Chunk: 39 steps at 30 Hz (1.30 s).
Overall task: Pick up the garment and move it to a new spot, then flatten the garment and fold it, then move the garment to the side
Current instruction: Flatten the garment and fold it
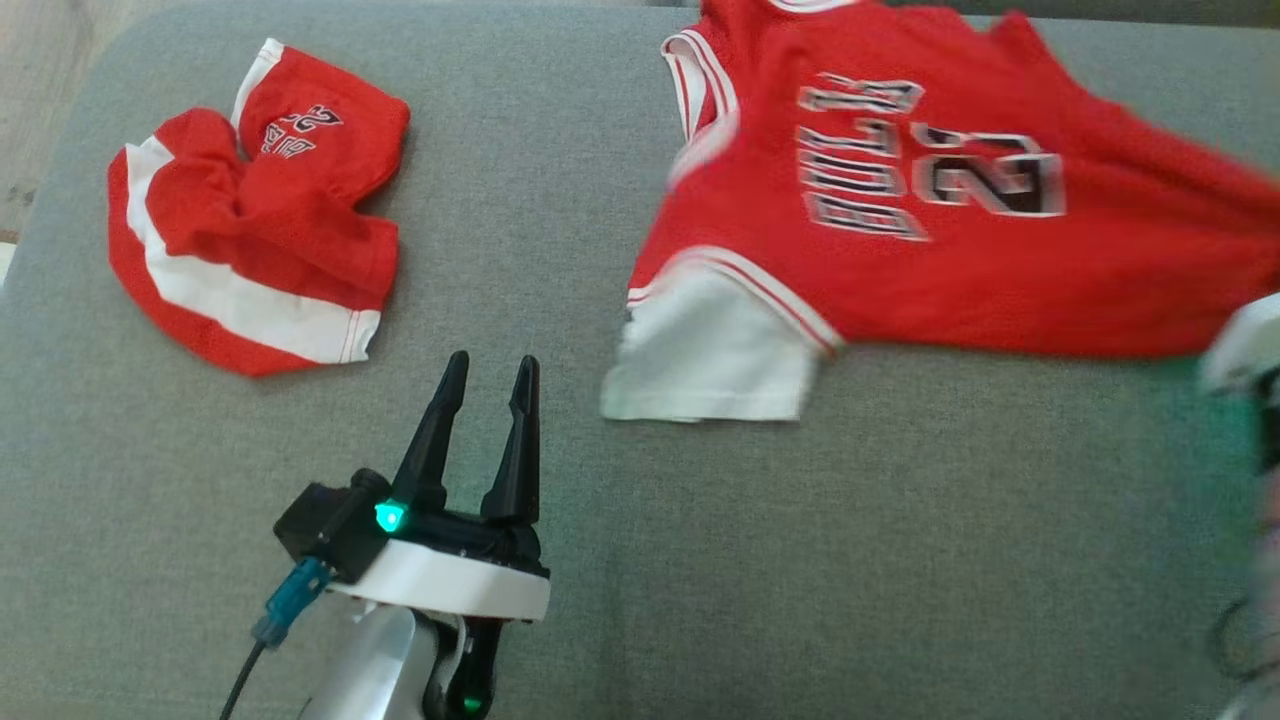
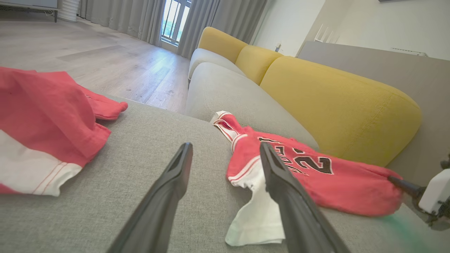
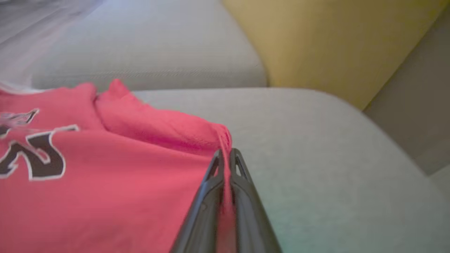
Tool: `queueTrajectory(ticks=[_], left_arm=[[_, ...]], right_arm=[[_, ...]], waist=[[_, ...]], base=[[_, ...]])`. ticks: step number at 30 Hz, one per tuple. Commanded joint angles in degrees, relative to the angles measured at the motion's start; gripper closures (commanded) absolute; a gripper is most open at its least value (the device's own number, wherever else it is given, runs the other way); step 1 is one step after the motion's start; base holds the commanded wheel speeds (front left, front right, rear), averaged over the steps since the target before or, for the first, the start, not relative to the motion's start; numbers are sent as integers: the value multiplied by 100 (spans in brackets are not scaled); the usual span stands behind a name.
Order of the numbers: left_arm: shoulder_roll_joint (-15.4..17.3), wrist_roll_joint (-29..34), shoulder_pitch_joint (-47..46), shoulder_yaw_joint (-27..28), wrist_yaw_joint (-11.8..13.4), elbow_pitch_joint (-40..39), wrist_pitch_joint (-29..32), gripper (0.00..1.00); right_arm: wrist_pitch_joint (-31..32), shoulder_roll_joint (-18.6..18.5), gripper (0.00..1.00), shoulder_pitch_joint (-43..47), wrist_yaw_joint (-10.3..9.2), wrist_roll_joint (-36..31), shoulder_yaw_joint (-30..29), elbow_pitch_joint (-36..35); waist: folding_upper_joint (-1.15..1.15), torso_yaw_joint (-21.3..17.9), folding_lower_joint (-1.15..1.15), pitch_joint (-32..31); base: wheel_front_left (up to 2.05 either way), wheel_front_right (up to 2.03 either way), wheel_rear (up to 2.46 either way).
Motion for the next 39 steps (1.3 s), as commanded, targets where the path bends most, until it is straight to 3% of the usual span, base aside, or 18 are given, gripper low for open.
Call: queueTrajectory(ticks=[1, 4, 8, 9, 10, 14, 17, 24, 27, 33, 39], left_arm=[[19, 51, -192, 123, 9, -147, -55, 0], [19, 29, -187, 95, 9, -160, -55, 0], [19, 17, -153, 100, 9, -168, -55, 0], [19, 19, -145, 104, 9, -166, -55, 0], [19, 19, -138, 107, 9, -163, -55, 0], [19, 20, -108, 126, 9, -139, -55, 0], [19, 30, -63, 167, 9, -132, -55, 0], [19, 67, 70, 279, 9, -146, -55, 0], [19, 73, 143, 333, 9, -157, -55, 0], [19, 71, 251, 397, 9, -181, -55, 0], [19, 81, 282, 396, 9, -213, -55, 0]], right_arm=[[72, -285, 100, -304, -4, -88, -48, -265], [295, -691, 100, -367, -4, -339, -386, -329], [587, -947, 100, -371, -4, -772, -785, -387], [649, -954, 76, -372, -4, -854, -866, -385], [702, -942, 0, -378, -4, -913, -942, -375], [512, -742, 0, -402, -4, -1052, -970, -412], [126, -374, 0, -412, -4, -987, -822, -498], [-782, 458, 0, -182, -4, -234, 262, -604], [-963, 562, 0, 140, -4, 304, 925, -720], [-1058, 575, 0, 1097, -4, 2129, 2696, -1130], [-771, 576, 0, 1560, -4, 2483, 3343, -1732]], waist=[[0, 22, -1, -5], [0, 77, -1, -13], [0, 137, -1, -26], [0, 147, -1, -30], [0, 156, -1, -37], [0, 160, -1, -111], [0, 127, -1, -207], [0, 3, -1, -490], [0, -34, -1, -623], [0, -35, -1, -780], [0, 14, -1, -777]], base=[[0, 0, 0], [0, 0, 0], [0, 0, 0], [0, 0, 0], [0, 0, 0], [0, 0, 0], [0, 0, 0], [0, 0, 0], [0, 0, 0], [0, 0, 0], [0, 0, 0]])
